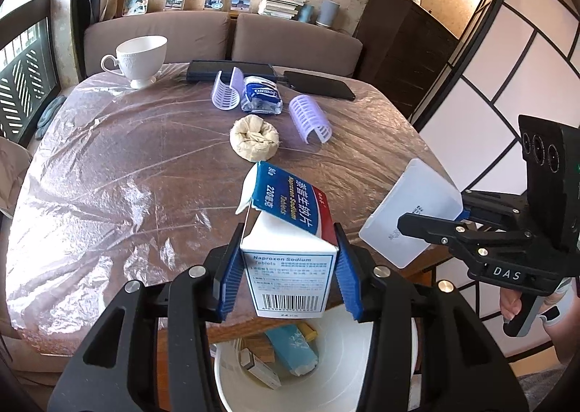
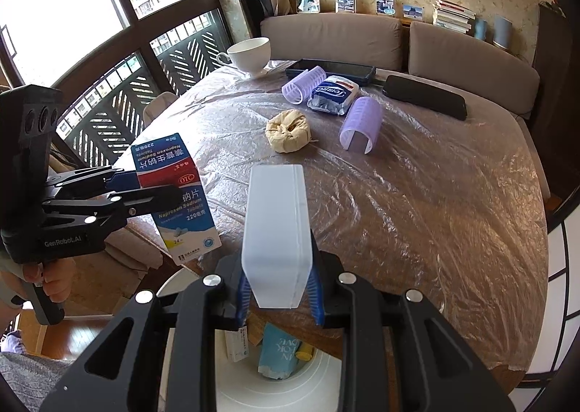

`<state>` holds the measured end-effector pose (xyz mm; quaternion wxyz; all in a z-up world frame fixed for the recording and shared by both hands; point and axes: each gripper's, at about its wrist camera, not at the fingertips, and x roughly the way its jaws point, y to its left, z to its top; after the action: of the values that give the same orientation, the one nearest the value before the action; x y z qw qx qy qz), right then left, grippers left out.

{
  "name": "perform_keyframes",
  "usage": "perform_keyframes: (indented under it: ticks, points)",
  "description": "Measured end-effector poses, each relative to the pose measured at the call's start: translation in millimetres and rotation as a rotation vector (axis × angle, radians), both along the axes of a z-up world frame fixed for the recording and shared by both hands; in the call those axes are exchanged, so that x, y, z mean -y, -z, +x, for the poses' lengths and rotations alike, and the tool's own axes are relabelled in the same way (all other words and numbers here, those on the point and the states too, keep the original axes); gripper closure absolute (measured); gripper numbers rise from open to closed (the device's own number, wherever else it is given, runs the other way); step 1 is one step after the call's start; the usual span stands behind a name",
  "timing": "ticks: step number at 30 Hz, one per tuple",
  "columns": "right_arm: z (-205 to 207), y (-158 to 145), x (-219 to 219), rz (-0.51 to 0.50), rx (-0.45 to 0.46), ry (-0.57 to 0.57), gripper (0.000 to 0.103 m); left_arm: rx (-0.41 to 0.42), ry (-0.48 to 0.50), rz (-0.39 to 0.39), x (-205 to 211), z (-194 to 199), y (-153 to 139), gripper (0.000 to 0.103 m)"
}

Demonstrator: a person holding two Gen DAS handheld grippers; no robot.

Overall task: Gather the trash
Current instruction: 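Lift and carry the naproxen box and white container over the trash bin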

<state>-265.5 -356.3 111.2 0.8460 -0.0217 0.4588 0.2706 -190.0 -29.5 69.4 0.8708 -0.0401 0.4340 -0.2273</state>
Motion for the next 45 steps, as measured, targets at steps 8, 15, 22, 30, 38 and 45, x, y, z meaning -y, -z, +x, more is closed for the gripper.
perform_keyframes:
  ticks: [8, 15, 22, 30, 38, 45]
  points:
    - [-14, 3, 3, -0.009, -0.016, -0.005, 0.077, -0.016, 0.027, 0.004, 3, -18, 0, 0.056]
    - [-31, 9, 3, -0.019, -0.039, -0.021, 0.077, -0.019, 0.041, 0.009, 3, -34, -1, 0.056]
    - [-47, 15, 2, -0.021, -0.062, -0.043, 0.077, -0.023, 0.054, 0.021, 4, -48, 0, 0.056]
    - [-60, 21, -1, -0.035, -0.080, -0.077, 0.077, -0.049, 0.079, 0.048, 7, -62, 10, 0.056]
    - [-67, 34, -1, -0.058, -0.107, -0.091, 0.077, -0.070, 0.084, 0.080, 10, -71, 24, 0.056]
    - [-74, 46, 2, -0.077, -0.134, -0.096, 0.077, -0.085, 0.082, 0.100, 13, -75, 36, 0.056]
